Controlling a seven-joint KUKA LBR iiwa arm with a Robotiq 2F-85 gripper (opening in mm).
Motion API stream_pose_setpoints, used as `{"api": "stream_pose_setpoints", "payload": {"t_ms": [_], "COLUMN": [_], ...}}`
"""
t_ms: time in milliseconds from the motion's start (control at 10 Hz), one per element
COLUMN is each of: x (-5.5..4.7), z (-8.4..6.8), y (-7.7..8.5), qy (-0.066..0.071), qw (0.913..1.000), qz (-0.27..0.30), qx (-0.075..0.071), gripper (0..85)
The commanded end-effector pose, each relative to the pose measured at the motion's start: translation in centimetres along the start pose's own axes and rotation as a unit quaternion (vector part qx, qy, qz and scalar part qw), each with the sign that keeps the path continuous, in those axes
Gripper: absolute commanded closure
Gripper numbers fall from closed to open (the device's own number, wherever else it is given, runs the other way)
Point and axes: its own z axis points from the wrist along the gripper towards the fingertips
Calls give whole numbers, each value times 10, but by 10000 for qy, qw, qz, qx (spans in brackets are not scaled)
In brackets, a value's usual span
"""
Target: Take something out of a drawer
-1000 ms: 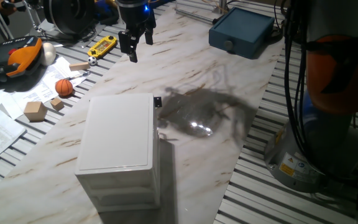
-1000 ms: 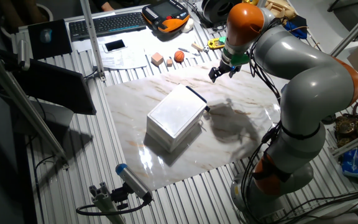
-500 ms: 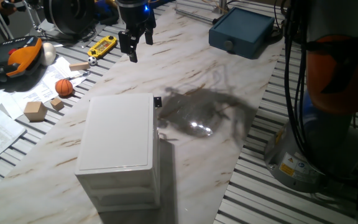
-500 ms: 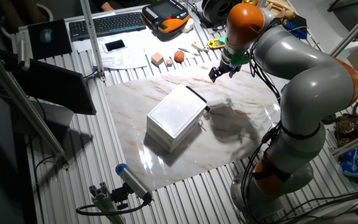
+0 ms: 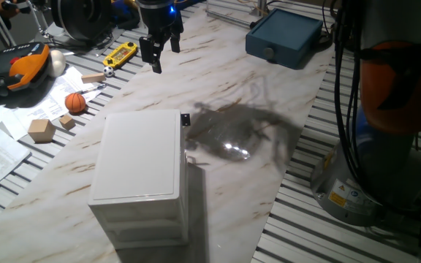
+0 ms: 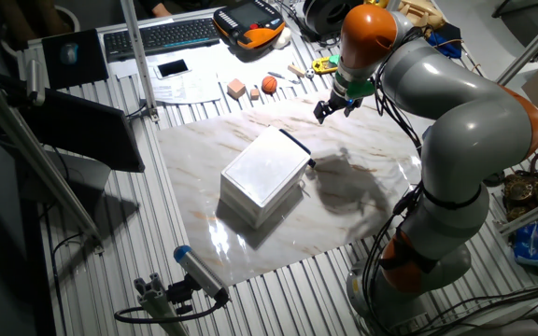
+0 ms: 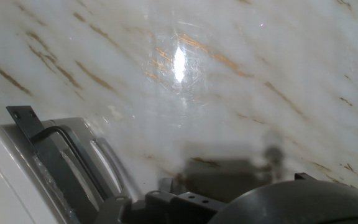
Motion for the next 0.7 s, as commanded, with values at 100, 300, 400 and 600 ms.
{"api": "stream_pose_setpoints", "payload": {"t_ms": [100,300,400,600], "x": [1,0,0,0], "z": [-2,-2,-2,-2], "y": [0,1,2,4], "qy": [296,296,296,283], "qw": [9992,9992,9992,9995], "qz": [191,191,184,120], "qx": [167,175,175,104], "gripper": [850,850,850,850]}}
